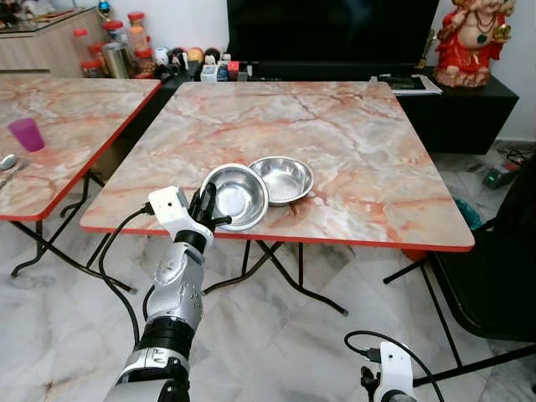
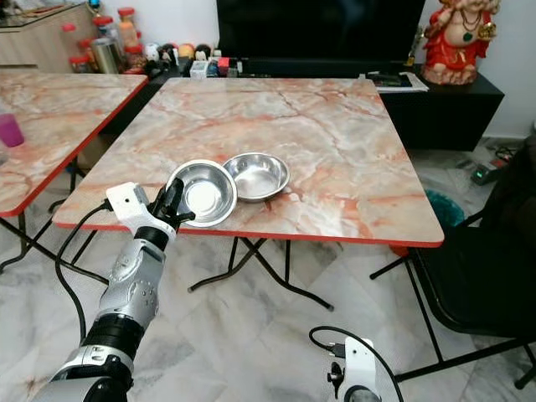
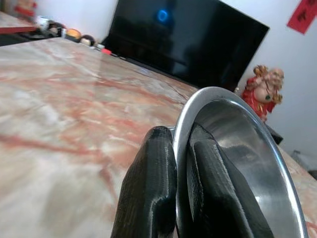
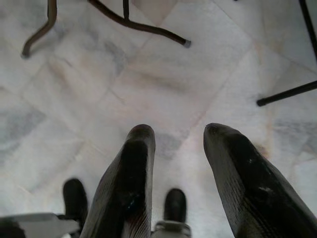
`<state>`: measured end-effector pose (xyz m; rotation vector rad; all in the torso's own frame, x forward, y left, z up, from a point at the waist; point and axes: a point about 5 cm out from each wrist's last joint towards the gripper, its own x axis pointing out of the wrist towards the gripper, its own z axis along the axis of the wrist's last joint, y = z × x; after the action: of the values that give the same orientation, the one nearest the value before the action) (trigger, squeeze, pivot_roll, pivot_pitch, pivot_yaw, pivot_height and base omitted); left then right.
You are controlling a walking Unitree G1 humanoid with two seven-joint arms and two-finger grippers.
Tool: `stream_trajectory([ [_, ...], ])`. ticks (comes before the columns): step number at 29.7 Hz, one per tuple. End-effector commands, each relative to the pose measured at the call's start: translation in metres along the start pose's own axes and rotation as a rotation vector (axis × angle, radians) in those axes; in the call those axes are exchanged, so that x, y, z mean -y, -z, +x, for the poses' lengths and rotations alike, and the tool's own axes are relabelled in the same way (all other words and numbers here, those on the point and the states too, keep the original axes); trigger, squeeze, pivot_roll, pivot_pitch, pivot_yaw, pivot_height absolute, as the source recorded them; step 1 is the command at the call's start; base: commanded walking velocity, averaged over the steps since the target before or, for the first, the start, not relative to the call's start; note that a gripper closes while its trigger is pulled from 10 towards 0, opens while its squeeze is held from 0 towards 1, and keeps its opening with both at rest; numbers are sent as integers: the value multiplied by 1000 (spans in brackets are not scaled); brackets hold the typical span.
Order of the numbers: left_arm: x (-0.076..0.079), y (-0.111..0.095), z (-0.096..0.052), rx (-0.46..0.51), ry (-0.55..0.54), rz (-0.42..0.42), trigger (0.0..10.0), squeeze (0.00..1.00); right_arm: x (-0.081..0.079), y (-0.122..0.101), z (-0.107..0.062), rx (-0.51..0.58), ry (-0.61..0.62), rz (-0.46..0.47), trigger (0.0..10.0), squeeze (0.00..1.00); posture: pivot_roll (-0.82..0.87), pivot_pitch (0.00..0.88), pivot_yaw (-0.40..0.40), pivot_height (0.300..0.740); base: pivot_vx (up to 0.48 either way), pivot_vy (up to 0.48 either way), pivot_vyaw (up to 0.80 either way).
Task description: Setting the table
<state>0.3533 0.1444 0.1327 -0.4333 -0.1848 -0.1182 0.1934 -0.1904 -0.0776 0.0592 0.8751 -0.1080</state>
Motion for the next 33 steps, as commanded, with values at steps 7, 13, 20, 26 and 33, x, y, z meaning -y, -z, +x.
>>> stream_trajectory([
  [7, 8, -3, 5, 7, 34, -6, 10000, 0, 3, 2, -1, -3, 19, 16, 10000, 0, 14, 0, 31, 740, 287, 0, -81],
  [13, 9, -3, 5, 8, 34, -8, 10000, 0, 5, 2, -1, -1, 25, 9, 10000, 0, 13, 0, 27, 740, 285, 0, 0],
  [20, 10, -2, 6, 7, 41, -12, 10000, 0, 5, 1, -1, 4, 24, 7, 10000, 0, 11, 0, 25, 740, 288, 0, 0],
  [26, 10, -3, 5, 10, 40, -11, 10000, 0, 5, 2, -1, 3, 23, 4, 10000, 0, 14, 0, 24, 740, 287, 0, 0],
  [33, 8, -2, 2, 5, 36, -8, 10000, 0, 4, 9, -3, -13, 20, 0, 10000, 0, 11, 0, 33, 740, 287, 0, 0],
])
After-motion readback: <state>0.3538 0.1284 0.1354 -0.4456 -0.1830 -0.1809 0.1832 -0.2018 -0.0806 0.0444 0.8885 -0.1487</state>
